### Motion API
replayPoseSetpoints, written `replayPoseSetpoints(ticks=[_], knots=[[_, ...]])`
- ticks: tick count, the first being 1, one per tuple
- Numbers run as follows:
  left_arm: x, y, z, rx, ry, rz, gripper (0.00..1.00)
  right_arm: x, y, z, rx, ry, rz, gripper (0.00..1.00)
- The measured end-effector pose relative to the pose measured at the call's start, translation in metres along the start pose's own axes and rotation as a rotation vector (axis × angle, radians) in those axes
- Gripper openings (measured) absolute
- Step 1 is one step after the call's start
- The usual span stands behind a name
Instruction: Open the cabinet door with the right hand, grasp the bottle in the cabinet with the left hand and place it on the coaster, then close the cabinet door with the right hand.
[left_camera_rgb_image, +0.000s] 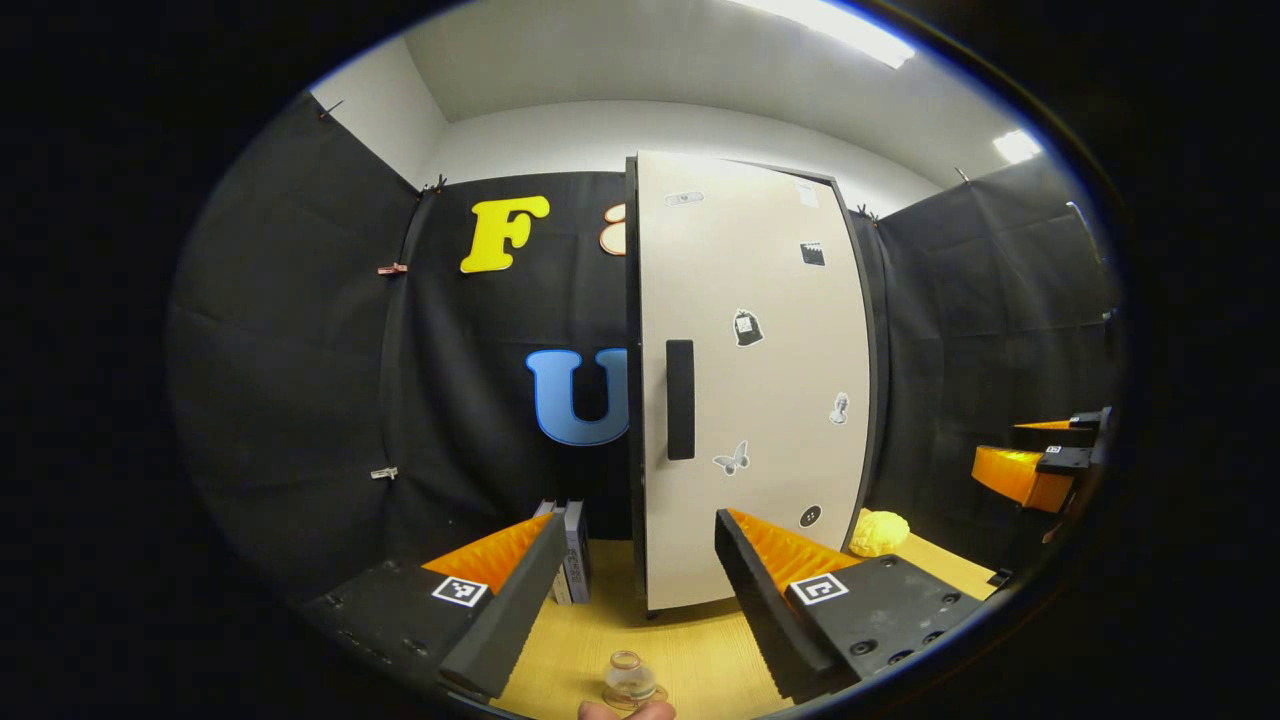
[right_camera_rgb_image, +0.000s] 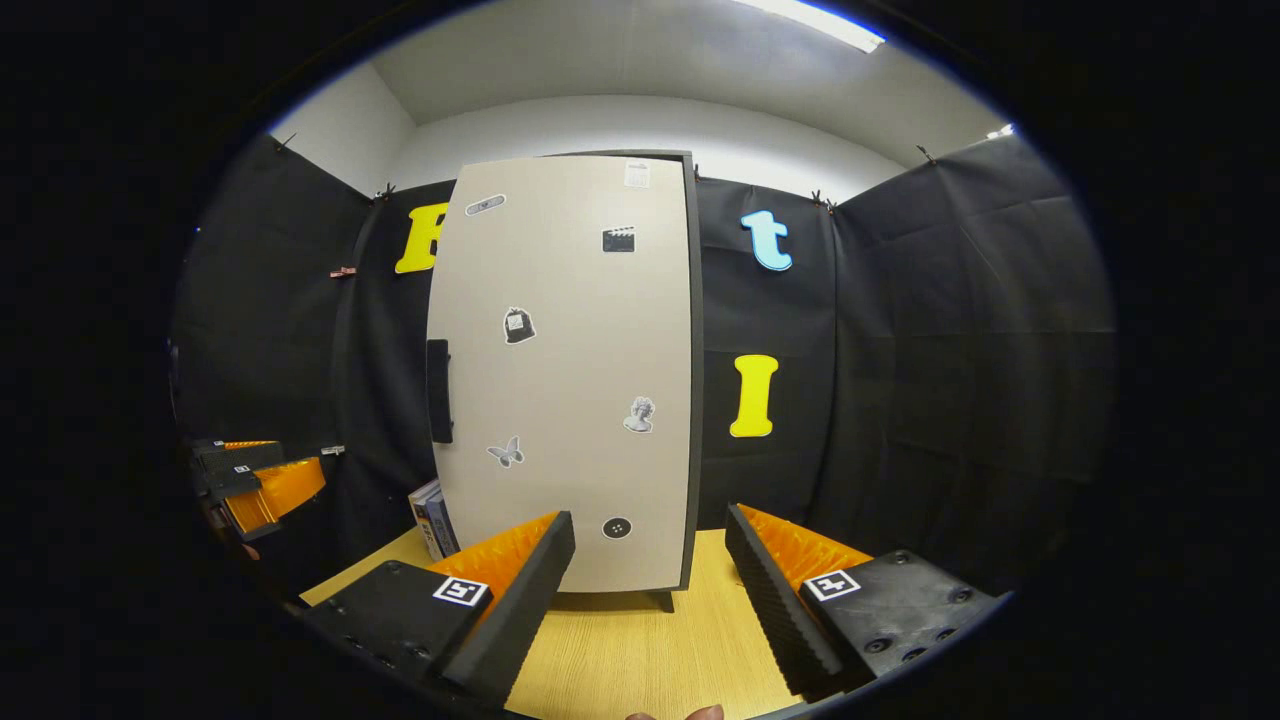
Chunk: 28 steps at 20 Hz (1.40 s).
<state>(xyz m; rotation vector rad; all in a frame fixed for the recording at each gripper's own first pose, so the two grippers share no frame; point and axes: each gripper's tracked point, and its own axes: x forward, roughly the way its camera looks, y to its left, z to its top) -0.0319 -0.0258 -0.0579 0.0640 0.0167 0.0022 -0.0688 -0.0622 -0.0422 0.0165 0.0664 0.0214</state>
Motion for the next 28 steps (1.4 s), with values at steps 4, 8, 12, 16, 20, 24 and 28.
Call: replayPoseSetpoints(ticks=[4,8,12,16,20,24,28], knots=[[-0.0001,-0.0017,-0.0024,-0.002,0.005,0.000,0.94,0.0017,-0.0018,0.0002,0.000,0.002,-0.002,0.98],[0.0005,-0.0042,-0.0012,0.002,0.005,-0.002,0.94,0.0013,-0.0018,-0.0005,0.001,0.001,-0.006,0.98],[0.0021,-0.0061,-0.0033,0.009,0.008,-0.004,0.94,0.0015,-0.0013,-0.0007,0.005,0.004,-0.006,0.98],[0.0033,-0.0078,-0.0033,0.008,0.010,-0.005,0.94,0.0012,-0.0016,-0.0001,0.006,0.003,-0.010,0.98],[0.0046,-0.0080,-0.0028,0.009,0.007,-0.003,0.94,0.0013,-0.0011,-0.0008,0.006,0.004,-0.012,0.99],[0.0043,-0.0096,-0.0033,0.011,0.007,-0.001,0.94,0.0033,-0.0009,-0.0012,0.005,0.006,-0.011,0.99],[0.0059,-0.0095,-0.0034,0.013,0.008,0.000,0.94,0.0034,-0.0015,-0.0008,0.006,0.008,-0.012,0.98]])
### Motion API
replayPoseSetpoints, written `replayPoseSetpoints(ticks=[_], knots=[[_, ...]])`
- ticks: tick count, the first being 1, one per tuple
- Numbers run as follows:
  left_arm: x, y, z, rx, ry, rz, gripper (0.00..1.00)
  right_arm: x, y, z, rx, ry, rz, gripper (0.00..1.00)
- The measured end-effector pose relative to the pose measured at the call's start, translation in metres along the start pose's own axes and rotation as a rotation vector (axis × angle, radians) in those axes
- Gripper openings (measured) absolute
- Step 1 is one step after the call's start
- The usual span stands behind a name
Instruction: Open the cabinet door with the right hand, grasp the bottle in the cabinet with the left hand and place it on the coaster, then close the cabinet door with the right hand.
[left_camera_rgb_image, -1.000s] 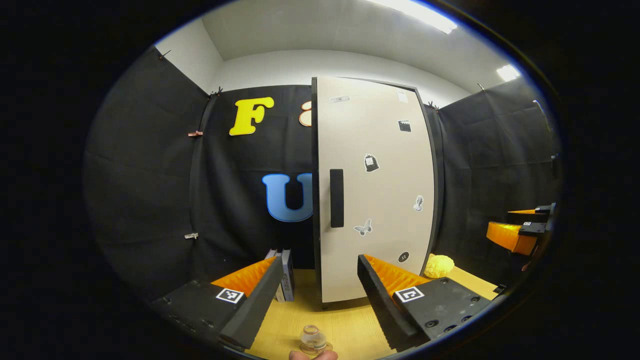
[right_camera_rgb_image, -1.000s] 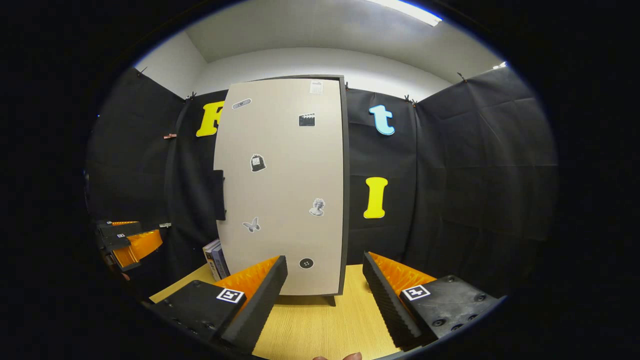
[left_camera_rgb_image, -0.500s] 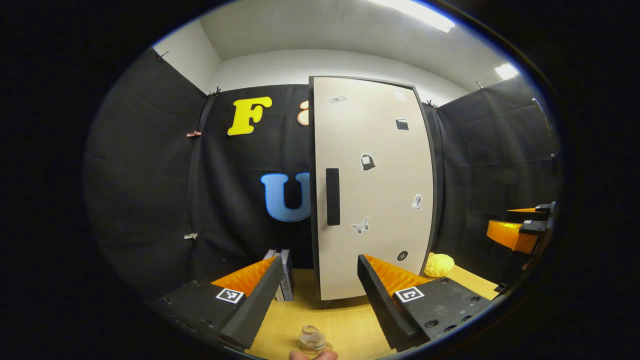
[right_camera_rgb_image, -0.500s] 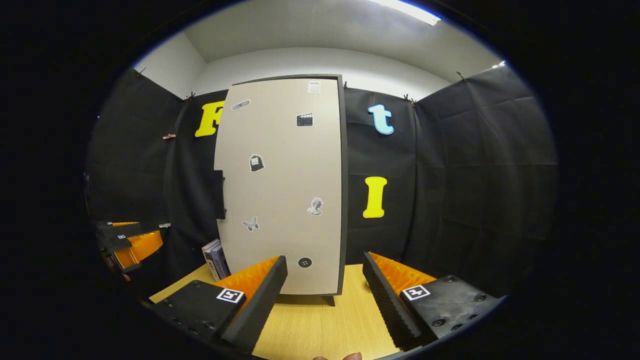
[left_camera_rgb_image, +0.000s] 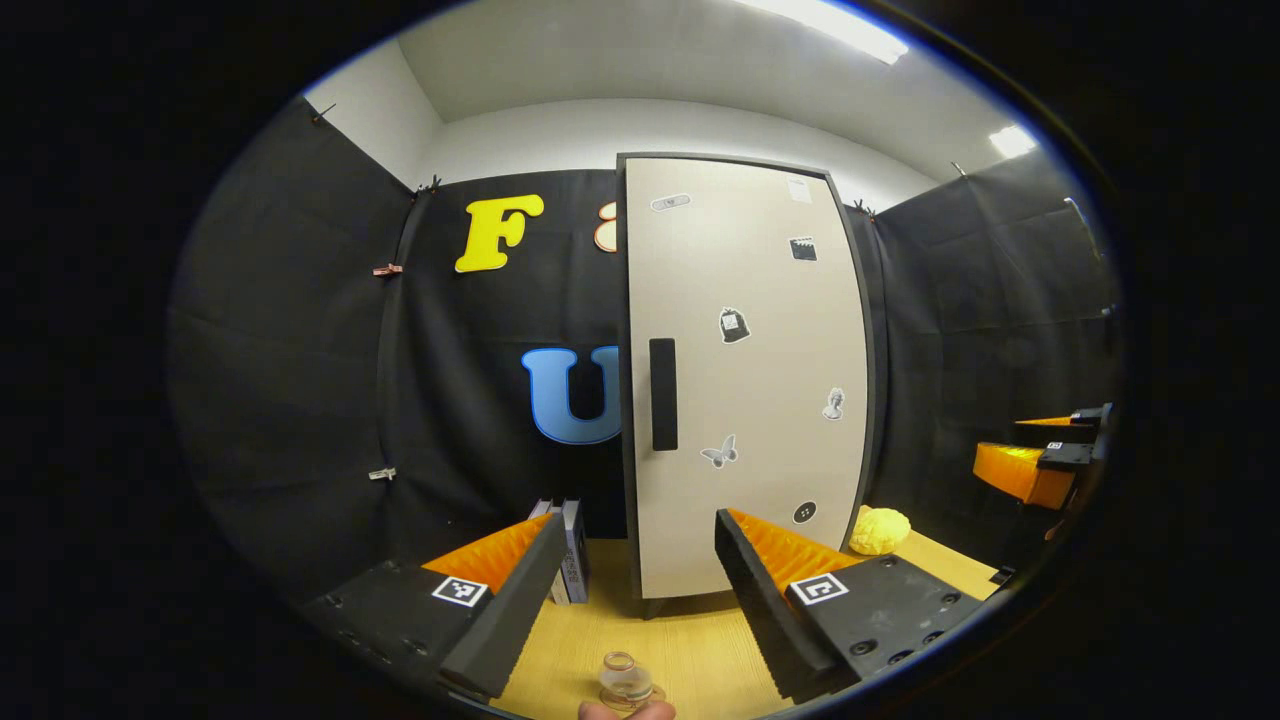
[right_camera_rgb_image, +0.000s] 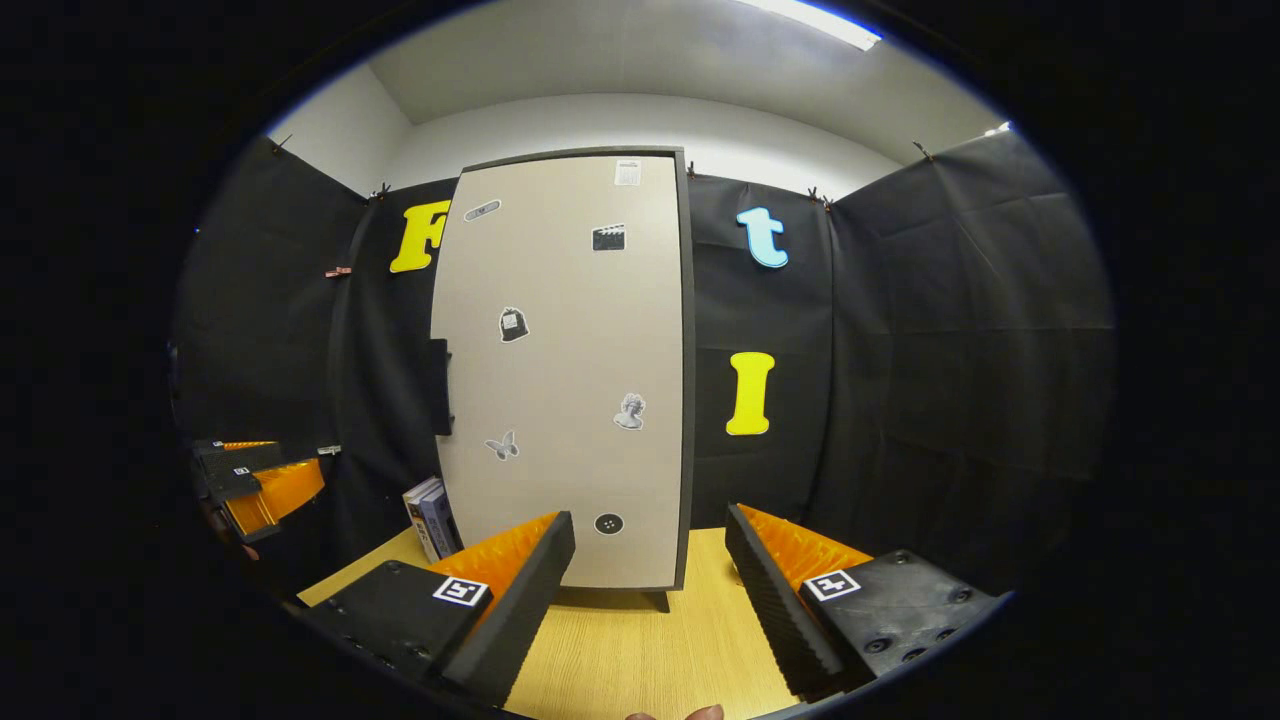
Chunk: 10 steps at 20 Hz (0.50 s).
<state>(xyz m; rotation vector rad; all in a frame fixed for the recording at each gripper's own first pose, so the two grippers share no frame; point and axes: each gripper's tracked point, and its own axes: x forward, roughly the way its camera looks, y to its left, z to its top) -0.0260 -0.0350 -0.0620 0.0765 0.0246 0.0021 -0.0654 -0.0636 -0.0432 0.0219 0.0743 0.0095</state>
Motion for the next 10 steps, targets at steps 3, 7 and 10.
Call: replayPoseSetpoints(ticks=[3,7,10], knots=[[0.0007,-0.0012,-0.0004,0.002,0.000,0.000,0.94,-0.0002,-0.0002,-0.0004,0.000,0.003,-0.001,0.99],[0.0016,-0.0034,-0.0005,0.001,-0.001,-0.002,0.94,0.0001,-0.0012,0.0006,-0.001,0.002,-0.006,0.99],[0.0074,-0.0026,0.0023,0.020,-0.011,-0.002,0.94,0.0038,-0.0034,0.0021,-0.004,-0.004,-0.015,0.99]])
